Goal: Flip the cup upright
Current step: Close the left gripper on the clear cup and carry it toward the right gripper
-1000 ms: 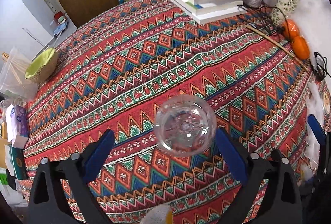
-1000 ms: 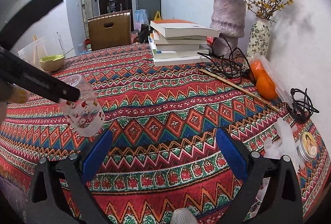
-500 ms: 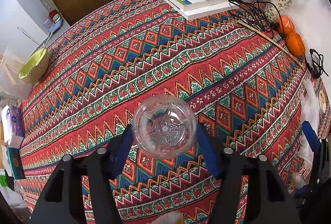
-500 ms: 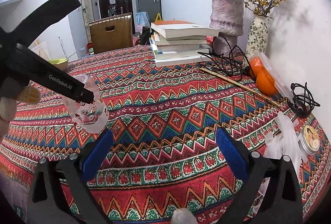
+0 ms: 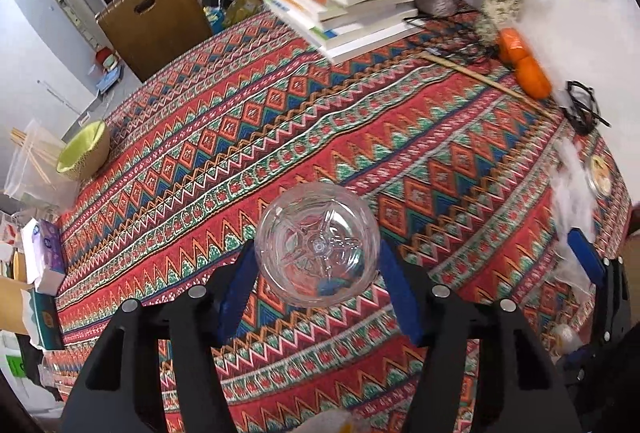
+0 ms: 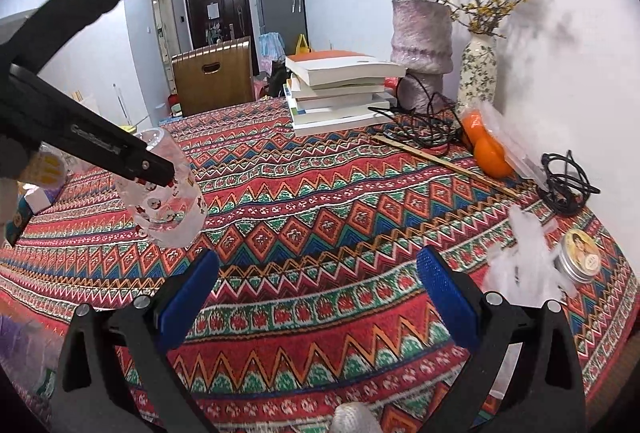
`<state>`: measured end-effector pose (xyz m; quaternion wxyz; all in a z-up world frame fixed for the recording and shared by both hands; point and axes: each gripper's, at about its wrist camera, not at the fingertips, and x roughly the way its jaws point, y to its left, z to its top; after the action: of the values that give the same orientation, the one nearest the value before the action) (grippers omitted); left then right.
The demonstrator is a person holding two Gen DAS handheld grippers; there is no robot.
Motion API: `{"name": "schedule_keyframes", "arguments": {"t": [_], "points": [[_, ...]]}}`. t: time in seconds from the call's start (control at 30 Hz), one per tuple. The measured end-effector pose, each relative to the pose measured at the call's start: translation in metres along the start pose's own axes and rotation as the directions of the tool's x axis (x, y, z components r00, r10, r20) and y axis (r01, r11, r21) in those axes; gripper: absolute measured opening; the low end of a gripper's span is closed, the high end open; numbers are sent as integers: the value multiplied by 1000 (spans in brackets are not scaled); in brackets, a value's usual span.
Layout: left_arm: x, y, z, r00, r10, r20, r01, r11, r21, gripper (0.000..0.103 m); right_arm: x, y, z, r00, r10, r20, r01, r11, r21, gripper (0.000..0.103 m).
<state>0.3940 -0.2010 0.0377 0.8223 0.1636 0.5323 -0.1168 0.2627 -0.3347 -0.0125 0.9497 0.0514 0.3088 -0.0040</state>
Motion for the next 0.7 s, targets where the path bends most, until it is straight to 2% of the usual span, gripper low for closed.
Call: {"name": "schedule_keyframes", "arguments": {"t": [0.13,0.33,0.43,0.7], "points": [[-29,-21,-14,999,-5,34,4,1000,27,59,-20,-10,-9,1000,7,9,-7,1000,13,96],[-53,-60,-47,998,-43,39,40,996,76,59,-47,-21,-29,1000,12,0,-12,1000,14,96],[-54,-78,-65,997,-75,17,74,993,91,59,-57,-27,-41,1000,8,-20,-8,1000,4,96],[-41,-108,-96,994,-102,-45,105,991,80,59,-77,-35,-70,998,13,-54,-15,1000,-25,96]]}}
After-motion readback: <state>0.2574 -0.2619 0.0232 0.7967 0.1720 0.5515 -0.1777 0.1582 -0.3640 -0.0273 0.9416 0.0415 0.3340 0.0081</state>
